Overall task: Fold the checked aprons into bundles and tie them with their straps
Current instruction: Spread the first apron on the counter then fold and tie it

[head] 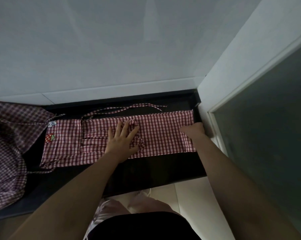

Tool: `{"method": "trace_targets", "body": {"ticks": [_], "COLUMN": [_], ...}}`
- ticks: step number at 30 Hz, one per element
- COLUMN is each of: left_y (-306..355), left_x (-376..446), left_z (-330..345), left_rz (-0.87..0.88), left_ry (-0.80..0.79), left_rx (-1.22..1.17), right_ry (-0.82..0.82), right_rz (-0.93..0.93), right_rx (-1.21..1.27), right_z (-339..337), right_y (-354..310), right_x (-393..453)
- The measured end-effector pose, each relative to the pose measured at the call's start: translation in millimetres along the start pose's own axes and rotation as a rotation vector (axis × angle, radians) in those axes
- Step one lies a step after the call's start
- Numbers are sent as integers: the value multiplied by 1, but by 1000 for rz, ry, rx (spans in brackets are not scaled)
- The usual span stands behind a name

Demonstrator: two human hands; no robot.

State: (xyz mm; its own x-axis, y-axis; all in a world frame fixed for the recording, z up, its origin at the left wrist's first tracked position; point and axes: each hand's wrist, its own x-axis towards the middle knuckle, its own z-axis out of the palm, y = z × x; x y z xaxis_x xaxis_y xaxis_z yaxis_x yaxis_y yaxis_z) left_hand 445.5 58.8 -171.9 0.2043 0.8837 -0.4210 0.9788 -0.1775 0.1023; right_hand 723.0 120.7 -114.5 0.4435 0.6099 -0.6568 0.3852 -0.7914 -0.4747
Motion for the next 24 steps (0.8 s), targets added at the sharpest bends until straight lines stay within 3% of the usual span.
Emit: {"method": "trace_targets", "body": {"ticks": [3,7,8,10,12,13,15,17,19,24], "left_y": [2,21,28,37,31,22,-5,-32,-54,-99], "left_x": [0,13,16,18,12,7,-7,-20,-29,-43], "left_z": [-4,-25,-32,-43,-51,-52,-54,-53,-50,-53], "left_rz": [-24,47,62,-20,-282,-453,-772,-950,-906,-710], "left_ry": [-49,-77,-24,235,515,576,486,271,132,146], "left_rx": [21,-160,-282,-479,-546,-560,-634,-762,-832,-1060], "right_ry": [-9,233,263,232,119,62,-19,-84,-153,-321], "right_rz": [27,-186,-231,-303,-346,-365,-416,-464,-492,-609], "right_rx": [-14,-83,-100,-162,-246,-271,-275,-284,-320,-334], "right_z": [-14,-33,-37,-40,-32,-24,2,34,69,163], "right_y": [-3,-22,-30,-46,-58,-64,-71,-78,-85,-90], "right_x": [-5,-13,-17,-27,-44,-54,-74,-92,-115,-163]}}
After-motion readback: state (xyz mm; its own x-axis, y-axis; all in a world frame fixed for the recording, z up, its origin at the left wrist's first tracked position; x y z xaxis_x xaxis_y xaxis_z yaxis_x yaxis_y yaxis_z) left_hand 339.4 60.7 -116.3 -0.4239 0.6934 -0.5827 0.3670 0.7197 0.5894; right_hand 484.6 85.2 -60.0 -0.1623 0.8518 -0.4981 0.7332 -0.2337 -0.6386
